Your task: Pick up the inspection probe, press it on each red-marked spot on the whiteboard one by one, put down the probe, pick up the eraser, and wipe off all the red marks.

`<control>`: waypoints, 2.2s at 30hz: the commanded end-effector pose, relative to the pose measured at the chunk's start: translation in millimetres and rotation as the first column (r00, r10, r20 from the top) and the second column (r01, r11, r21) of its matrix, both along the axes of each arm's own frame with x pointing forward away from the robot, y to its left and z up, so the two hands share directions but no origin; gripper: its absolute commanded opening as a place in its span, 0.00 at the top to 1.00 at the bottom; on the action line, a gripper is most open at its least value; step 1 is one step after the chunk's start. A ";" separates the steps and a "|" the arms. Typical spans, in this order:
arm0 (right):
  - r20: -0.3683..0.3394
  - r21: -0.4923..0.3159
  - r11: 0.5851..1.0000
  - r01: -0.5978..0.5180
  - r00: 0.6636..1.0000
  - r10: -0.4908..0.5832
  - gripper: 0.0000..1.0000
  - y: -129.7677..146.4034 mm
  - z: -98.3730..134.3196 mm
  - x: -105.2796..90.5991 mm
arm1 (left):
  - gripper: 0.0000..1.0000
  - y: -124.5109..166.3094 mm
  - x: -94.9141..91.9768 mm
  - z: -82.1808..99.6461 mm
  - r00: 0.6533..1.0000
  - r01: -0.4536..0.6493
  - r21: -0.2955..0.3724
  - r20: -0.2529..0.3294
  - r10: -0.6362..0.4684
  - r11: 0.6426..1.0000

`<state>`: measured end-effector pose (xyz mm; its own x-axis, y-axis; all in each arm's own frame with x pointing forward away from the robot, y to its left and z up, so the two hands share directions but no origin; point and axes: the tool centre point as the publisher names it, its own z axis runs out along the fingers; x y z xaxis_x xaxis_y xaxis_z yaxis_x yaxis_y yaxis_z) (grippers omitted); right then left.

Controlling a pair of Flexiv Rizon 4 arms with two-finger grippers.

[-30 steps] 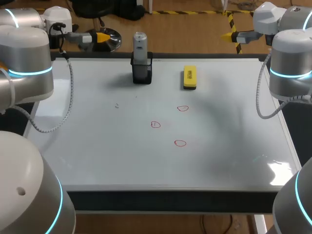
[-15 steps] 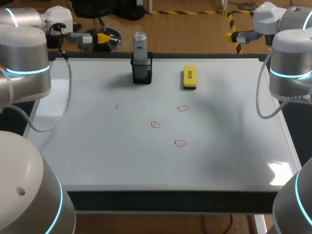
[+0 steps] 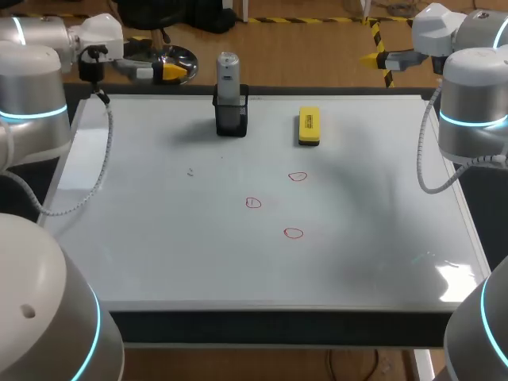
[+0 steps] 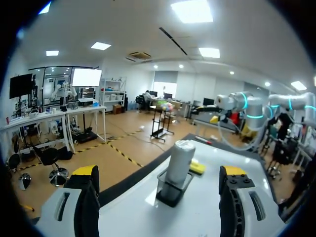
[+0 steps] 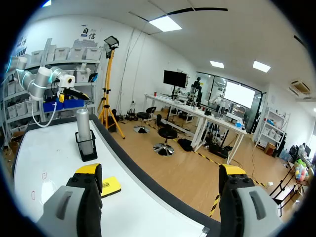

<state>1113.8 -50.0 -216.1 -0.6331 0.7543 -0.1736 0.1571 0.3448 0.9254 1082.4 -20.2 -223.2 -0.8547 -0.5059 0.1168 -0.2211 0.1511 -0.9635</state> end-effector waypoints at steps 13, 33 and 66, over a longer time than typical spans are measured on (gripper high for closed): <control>0.000 0.000 1.000 0.000 1.000 0.000 0.00 -0.1 0.0 0.0 | 0.00 -45.3 16.6 -34.2 0.959 0.283 -0.094 0.047 -0.279 0.955; 0.000 0.000 1.000 0.000 1.000 0.000 0.00 -0.1 0.0 0.0 | 0.00 -94.2 19.7 -66.2 0.905 0.426 -0.179 0.066 -0.421 0.887; 0.000 0.000 1.000 0.000 1.000 0.000 0.00 -0.1 0.0 0.0 | 0.00 -144.5 6.8 -63.1 0.916 0.400 -0.156 0.098 -0.389 0.903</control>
